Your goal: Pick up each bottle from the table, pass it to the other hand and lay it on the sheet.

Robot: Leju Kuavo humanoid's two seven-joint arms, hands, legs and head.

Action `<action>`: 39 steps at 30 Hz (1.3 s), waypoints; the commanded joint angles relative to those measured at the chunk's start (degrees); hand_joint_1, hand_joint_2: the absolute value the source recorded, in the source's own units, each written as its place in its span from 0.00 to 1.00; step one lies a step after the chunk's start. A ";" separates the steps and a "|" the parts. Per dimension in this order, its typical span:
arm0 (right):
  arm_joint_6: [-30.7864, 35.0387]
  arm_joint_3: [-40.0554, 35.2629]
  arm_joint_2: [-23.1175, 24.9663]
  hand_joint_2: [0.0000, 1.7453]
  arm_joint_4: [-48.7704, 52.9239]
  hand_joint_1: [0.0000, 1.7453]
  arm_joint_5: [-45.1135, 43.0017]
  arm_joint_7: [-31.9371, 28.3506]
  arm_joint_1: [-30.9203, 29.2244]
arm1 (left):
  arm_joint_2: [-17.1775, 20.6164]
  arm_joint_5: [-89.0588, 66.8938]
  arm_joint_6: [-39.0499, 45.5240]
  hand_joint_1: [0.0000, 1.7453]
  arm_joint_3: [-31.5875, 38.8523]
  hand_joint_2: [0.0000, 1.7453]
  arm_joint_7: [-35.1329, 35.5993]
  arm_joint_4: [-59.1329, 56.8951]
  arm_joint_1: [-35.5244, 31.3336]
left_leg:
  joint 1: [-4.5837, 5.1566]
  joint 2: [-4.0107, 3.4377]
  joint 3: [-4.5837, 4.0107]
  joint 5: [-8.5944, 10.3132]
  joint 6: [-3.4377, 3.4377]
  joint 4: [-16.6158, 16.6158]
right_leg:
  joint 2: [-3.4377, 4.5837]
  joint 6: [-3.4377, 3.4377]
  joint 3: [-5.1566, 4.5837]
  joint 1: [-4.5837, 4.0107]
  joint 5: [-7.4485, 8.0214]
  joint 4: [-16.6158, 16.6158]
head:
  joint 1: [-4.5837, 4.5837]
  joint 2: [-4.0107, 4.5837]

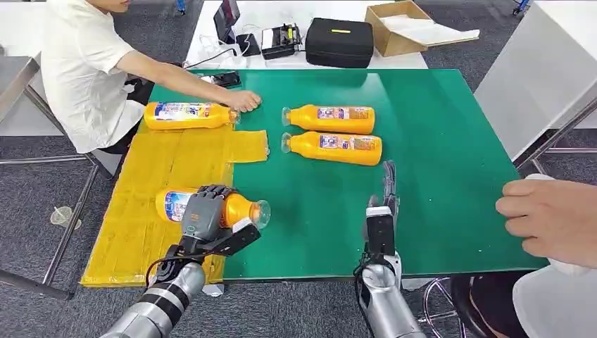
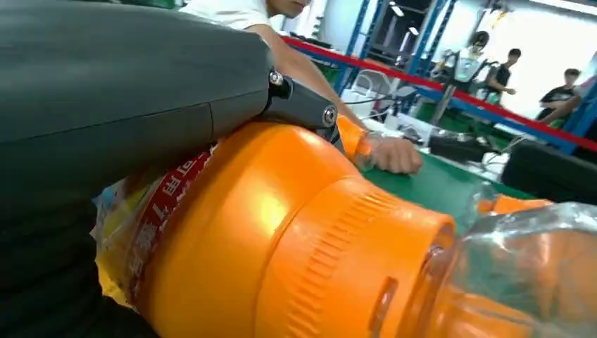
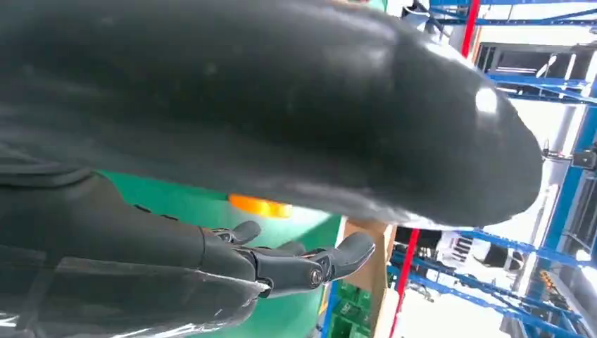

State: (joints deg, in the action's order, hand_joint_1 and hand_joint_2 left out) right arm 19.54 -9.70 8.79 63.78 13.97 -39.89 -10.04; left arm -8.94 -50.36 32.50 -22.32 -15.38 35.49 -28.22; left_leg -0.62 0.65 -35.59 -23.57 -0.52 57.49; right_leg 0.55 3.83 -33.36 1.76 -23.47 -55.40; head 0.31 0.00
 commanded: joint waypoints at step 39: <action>0.58 1.52 -1.27 0.00 -6.95 0.00 -2.16 -0.11 -0.64 | 2.42 -6.49 -18.04 0.00 -8.64 0.00 2.78 2.12 -2.00 | -0.03 0.22 0.45 -0.02 -0.02 -0.03 | -0.26 -0.19 0.54 -0.05 -0.06 0.04 | -0.02 0.00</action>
State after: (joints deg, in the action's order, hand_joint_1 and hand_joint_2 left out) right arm 19.04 -8.68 8.83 58.58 12.42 -39.89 -10.31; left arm -8.39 -58.01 14.21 -26.53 -10.57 29.83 -33.95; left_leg -0.62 0.96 -35.28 -23.53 -0.54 57.49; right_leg 0.29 3.83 -32.97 1.77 -23.48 -55.40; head 0.28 0.00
